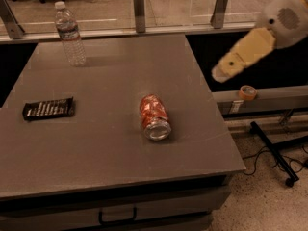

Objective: Pick coke can

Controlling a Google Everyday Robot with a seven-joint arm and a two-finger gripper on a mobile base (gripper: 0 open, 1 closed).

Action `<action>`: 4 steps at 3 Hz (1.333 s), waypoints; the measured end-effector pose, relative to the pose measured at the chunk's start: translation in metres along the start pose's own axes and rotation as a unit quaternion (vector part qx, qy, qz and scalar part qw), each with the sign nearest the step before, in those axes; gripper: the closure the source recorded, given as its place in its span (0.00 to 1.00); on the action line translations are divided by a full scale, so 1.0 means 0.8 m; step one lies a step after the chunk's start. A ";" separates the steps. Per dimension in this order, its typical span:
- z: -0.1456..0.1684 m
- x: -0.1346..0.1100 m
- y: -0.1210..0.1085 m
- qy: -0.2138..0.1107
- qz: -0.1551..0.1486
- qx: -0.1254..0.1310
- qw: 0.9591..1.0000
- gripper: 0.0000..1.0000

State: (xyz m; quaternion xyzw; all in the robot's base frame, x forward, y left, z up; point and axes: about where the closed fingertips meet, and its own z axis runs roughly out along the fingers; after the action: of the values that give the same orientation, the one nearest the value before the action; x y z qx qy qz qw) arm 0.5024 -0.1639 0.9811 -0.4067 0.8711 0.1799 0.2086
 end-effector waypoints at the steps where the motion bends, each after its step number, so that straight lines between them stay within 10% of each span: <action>1: 0.033 -0.040 0.005 0.051 0.051 -0.014 0.997 0.00; 3: 0.044 -0.061 0.006 0.045 0.166 0.031 0.985 0.00; 4: 0.058 -0.052 0.040 0.072 0.161 0.008 0.984 0.00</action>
Offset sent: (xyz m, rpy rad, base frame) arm 0.0384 0.0533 0.0004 -0.0340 0.1428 -0.5466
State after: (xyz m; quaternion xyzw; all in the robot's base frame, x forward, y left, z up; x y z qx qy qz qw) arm 0.5117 -0.0962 0.9676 -0.2714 0.9393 0.1746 0.1165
